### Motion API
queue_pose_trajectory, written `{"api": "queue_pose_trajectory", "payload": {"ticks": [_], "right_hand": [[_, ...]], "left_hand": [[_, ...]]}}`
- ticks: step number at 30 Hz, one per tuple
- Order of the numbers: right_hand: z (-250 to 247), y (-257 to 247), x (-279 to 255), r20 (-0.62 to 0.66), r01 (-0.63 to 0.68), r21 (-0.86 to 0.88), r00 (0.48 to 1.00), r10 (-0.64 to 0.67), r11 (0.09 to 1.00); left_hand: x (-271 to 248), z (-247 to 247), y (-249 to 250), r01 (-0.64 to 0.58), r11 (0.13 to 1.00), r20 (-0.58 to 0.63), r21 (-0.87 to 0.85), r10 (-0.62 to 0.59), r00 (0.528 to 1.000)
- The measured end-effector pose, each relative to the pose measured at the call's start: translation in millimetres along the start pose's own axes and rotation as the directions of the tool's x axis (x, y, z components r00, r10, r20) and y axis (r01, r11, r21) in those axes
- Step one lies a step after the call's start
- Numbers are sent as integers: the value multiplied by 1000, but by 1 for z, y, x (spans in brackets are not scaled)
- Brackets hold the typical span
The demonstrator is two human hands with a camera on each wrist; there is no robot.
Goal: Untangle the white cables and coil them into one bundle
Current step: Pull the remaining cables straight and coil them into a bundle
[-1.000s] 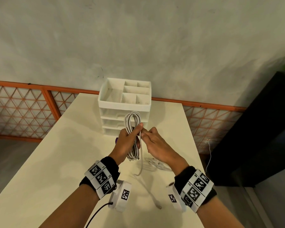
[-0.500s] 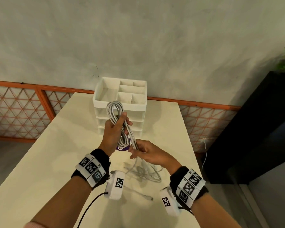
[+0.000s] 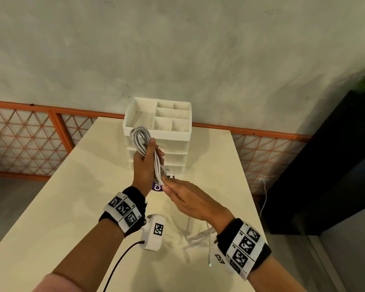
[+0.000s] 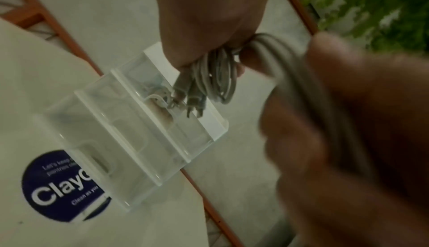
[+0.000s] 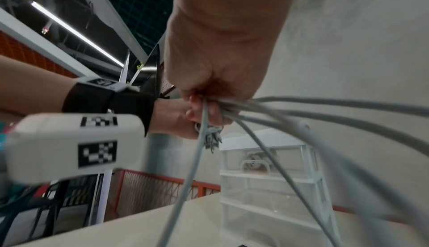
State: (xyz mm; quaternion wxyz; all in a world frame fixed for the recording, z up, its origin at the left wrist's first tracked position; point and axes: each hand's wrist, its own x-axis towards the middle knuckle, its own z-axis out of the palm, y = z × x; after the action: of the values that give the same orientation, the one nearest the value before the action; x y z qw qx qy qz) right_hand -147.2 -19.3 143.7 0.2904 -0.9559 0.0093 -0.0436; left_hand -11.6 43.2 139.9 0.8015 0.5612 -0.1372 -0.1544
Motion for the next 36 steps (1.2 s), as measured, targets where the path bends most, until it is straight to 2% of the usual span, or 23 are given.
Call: {"api": "queue_pose_trajectory", "payload": {"ticks": [4,7,9,11,13,15,17,20,23,26,29,31,33,36], "right_hand": [[2,7,-2,138,-39,-112,989,55,993],[7,7,-5,193,-75,-155,976,105,985],[6,9,-6,225,-70,-57,971,81,996],[-1,17,-8,228,-45,130,973,14,991],[-9,28,-14,159,-73,324,987,21,943],[-17,36,-21,75,-152,487,988,132,860],[-25,38,-22,1,-175,530,979,205,830],[-43,30,-17,-98,-141,517,970,222,844],[-61,15,-10,-168,-85,413,972,168,907],[-74,3,-5,-133,-54,224,987,86,973],[-83,-5,2,-127,-65,125,989,81,990],[-83,-11,6,-156,-28,-16,987,26,999],[-82,-17,9,-174,1,-152,984,-28,988],[-81,-22,10,-216,-29,-323,976,-43,946]], "left_hand": [[-1,3,7,253,949,127,-186,-232,964],[0,4,4,310,920,83,-238,-299,951],[-1,6,2,304,908,17,-287,-313,950],[2,3,2,303,881,-14,-362,-331,944],[6,-5,5,302,861,-13,-410,-336,942],[6,-10,8,310,866,23,-393,-328,944],[0,-10,10,317,893,83,-320,-306,948],[-9,-4,14,275,951,174,-143,-249,953],[-16,6,19,235,972,265,-13,-223,938],[-21,16,23,223,971,282,80,-237,930],[-28,20,29,236,964,328,120,-263,907],[-33,22,30,228,965,401,134,-263,878],[-40,23,30,222,959,452,175,-279,847],[-47,24,28,207,935,458,289,-325,828]]}}
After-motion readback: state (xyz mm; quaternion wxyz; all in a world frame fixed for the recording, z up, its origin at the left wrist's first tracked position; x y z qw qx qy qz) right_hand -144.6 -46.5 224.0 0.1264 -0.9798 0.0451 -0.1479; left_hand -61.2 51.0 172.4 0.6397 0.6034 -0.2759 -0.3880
